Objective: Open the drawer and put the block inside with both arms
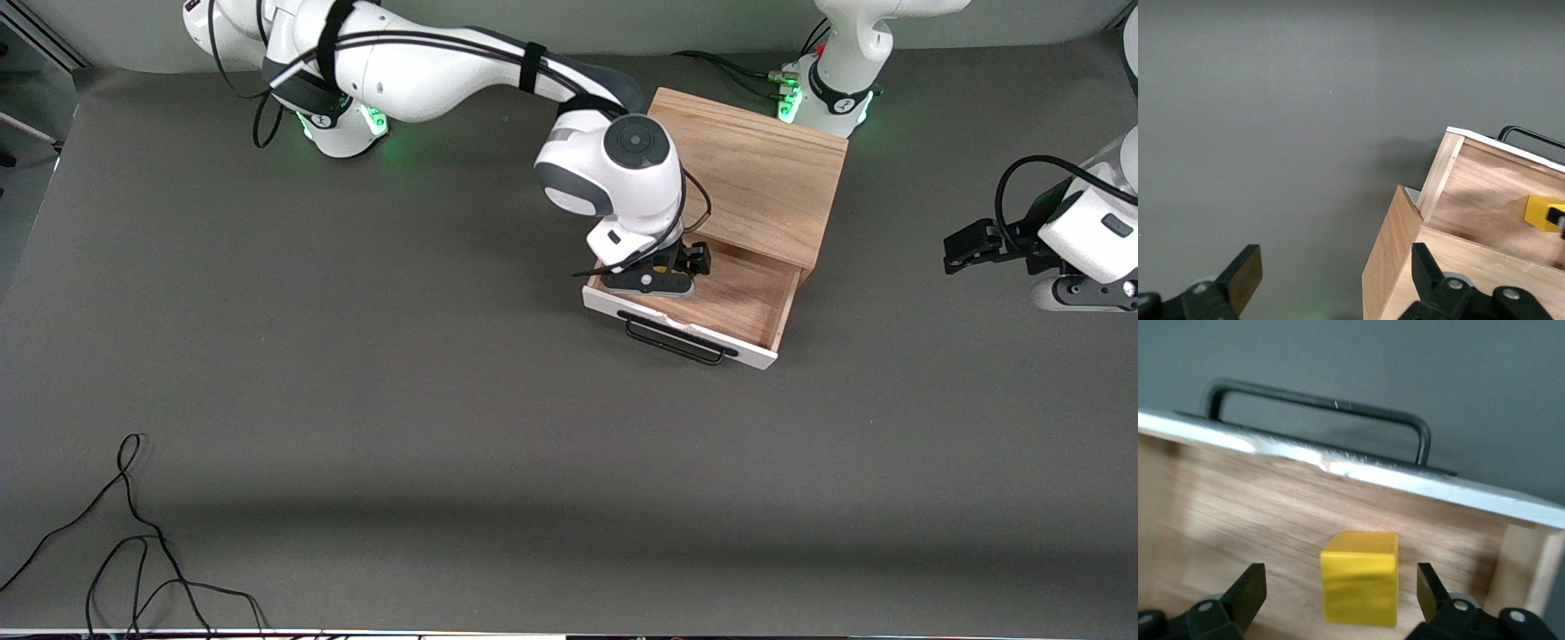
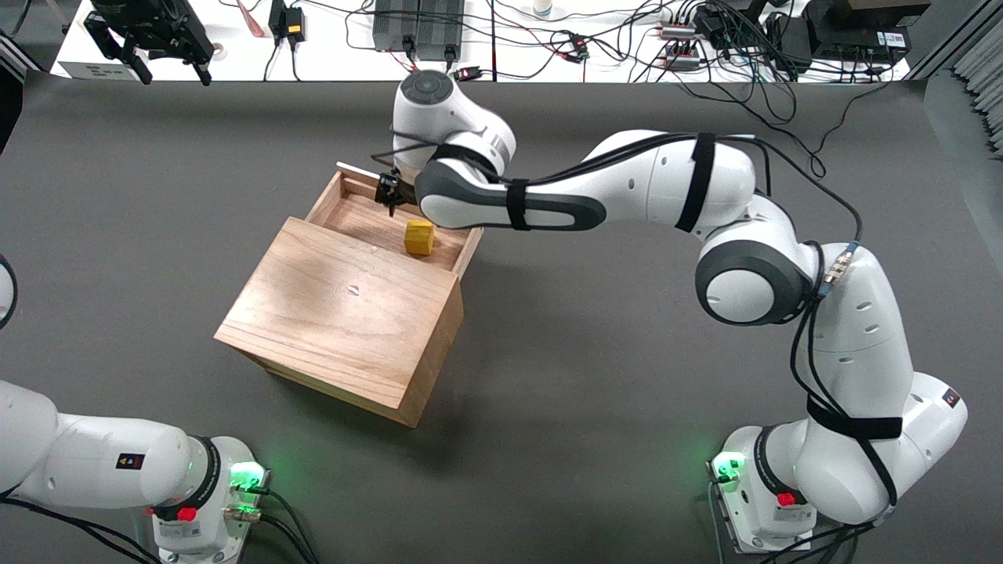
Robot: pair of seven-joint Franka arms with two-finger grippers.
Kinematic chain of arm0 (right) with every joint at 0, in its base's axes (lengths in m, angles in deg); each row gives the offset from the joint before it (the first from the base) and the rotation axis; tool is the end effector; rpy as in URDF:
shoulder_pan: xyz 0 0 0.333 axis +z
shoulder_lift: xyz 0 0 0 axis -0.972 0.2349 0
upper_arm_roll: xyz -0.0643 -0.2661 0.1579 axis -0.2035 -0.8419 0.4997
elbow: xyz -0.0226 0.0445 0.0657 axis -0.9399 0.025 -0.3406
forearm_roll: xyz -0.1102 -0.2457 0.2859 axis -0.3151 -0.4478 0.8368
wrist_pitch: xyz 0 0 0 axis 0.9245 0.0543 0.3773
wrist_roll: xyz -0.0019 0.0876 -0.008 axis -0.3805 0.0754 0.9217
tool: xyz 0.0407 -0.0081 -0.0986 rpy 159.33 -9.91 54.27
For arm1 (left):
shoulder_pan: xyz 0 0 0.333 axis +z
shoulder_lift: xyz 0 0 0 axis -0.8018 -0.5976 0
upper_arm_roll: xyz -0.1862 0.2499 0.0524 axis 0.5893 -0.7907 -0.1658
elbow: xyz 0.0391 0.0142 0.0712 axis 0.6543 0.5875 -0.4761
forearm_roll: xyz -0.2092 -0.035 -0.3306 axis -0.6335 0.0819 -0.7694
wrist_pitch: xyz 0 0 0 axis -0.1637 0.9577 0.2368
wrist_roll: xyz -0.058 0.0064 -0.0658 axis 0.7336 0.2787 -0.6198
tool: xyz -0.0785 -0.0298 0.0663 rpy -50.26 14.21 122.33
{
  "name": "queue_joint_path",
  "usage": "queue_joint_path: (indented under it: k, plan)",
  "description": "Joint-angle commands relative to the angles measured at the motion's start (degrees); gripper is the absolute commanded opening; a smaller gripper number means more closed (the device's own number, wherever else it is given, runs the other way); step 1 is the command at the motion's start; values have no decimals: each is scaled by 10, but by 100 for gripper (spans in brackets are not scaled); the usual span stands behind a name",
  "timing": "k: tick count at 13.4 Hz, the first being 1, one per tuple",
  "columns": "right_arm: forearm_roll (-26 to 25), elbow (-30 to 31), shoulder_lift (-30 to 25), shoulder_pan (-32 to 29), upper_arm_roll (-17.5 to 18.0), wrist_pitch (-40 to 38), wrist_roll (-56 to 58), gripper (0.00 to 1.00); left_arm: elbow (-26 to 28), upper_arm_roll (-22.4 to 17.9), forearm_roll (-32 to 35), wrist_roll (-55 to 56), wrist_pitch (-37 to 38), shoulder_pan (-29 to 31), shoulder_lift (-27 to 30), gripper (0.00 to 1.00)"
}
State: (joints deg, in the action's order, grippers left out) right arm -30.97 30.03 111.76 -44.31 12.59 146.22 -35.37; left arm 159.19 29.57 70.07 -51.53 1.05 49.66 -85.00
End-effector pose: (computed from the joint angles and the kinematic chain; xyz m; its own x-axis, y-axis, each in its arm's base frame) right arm 0.4705 0.6240 0.3597 0.9777 -0.2100 0.0070 -0.2050 -0.9608 -0.1866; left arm 0.5707 -0.0428 0.5977 0.9960 -0.0287 -0.0848 -0.0292 -0.9996 -0.0050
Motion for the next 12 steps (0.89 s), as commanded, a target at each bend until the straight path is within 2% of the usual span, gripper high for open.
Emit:
queue_joint_path:
  k: [1,3,5,7,9,10,12]
  plan:
    - [27,10,-68,-59,23,-42,-10,100,9,-2,2,-10,-9,-1,7,100]
    - [27,12,-95,-116,67,-85,-4,100,9,-2,2,-10,-9,-1,8,100]
    - [29,15,-133,-155,66,-134,56,100,9,-2,2,-10,-9,-1,8,100]
    - [39,15,-137,-191,50,-156,150,100,8,-2,2,-10,-9,-1,8,100]
    - [57,16,-150,-205,-3,-176,220,100,8,-2,2,-10,-9,-1,8,100]
    - [92,25,-167,-207,-54,-180,263,100,8,-2,2,-10,-9,-1,8,100]
    - [187,80,-229,-207,-166,-162,343,100,9,-2,2,-10,-8,-1,8,100]
